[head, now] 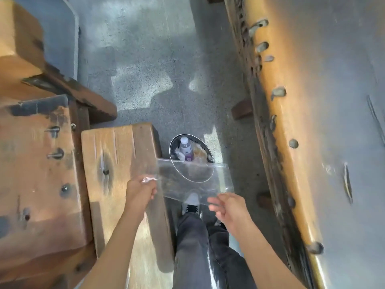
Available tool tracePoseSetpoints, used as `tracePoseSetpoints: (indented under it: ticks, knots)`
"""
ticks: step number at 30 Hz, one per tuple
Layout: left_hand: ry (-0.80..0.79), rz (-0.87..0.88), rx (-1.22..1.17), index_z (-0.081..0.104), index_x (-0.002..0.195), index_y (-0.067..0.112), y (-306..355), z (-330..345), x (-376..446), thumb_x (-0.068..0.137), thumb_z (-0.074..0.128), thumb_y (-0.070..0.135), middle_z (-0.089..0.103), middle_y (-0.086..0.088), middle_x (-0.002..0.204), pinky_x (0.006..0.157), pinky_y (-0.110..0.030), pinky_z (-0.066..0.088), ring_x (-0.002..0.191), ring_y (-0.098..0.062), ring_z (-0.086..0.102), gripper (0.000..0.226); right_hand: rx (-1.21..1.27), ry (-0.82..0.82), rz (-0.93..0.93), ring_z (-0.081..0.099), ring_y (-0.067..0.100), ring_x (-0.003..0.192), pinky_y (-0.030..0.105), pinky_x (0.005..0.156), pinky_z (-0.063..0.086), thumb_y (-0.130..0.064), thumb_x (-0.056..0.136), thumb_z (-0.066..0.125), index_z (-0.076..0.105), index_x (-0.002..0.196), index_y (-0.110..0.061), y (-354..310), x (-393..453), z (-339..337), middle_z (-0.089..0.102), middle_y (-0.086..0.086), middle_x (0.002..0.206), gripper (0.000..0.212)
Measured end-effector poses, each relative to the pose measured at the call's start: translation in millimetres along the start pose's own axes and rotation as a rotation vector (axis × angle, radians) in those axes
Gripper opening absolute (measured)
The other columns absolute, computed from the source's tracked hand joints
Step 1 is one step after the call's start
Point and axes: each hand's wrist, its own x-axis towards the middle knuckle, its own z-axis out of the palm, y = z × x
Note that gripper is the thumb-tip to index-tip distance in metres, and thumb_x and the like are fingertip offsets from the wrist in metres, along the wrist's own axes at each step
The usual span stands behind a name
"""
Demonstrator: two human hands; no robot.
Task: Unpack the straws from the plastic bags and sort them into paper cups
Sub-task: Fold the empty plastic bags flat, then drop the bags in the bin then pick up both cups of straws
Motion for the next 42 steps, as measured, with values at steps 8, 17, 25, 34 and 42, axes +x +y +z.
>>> tracePoseSetpoints:
  ticks: [8,17,25,34,42]
  knots:
    - [0.081,0.23,0.206,0.062,0.095,0.011,17.8,57.8,126.0,0.089,0.055,-0.004,0.059,0.001,0.075,0.059,-0.022,0.042,0.07,-0.018,0.055,0.017,0.226,-0.009,0.189,0.049,0.01,0.037,0.017,0.036,0.036,0.001,0.099,0.05,0.055,0.115,0.005,25.1,114.1,45.9,0.077,0.019,0.079,0.017]
    - [0.061,0.301,0.449,0.057,0.08,0.022,2.4,108.4,230.7,0.084,0.061,0.005,0.067,-0.014,0.087,0.076,-0.049,0.06,0.084,-0.04,0.068,0.018,0.272,-0.021,0.279,0.045,0.008,0.038,0.014,0.031,0.034,0.0,0.103,0.045,0.051,0.114,0.0,43.7,198.9,83.2,0.076,0.018,0.073,0.013]
    - [-0.074,0.244,0.701,0.056,0.122,0.014,-2.4,129.0,236.5,0.088,0.067,0.028,0.063,-0.02,0.115,0.09,-0.046,0.056,0.1,-0.039,0.065,0.038,0.649,-0.042,0.183,0.069,0.032,0.106,0.041,0.092,0.059,-0.004,0.097,0.058,0.056,0.124,0.001,34.1,227.0,79.2,0.059,0.026,0.128,0.027]
    - [-0.021,0.359,0.627,0.051,0.136,0.013,17.4,97.7,156.3,0.094,0.061,0.011,0.051,-0.011,0.133,0.077,-0.018,0.039,0.101,-0.015,0.05,0.044,-0.008,0.18,-0.118,0.067,0.024,0.085,0.042,0.083,0.061,-0.008,0.099,0.045,0.058,0.097,-0.017,42.5,137.8,50.0,0.068,0.015,0.107,0.017]
    - [0.084,0.685,0.478,0.049,0.139,0.019,109.2,82.1,-13.5,0.097,0.056,0.021,0.047,-0.004,0.141,0.108,-0.034,0.03,0.132,-0.02,0.043,0.042,-0.211,0.094,-0.79,0.061,0.0,0.077,0.019,0.074,0.052,-0.015,0.097,0.054,0.064,0.105,-0.02,-43.4,-30.3,19.5,0.068,-0.007,0.093,0.014]
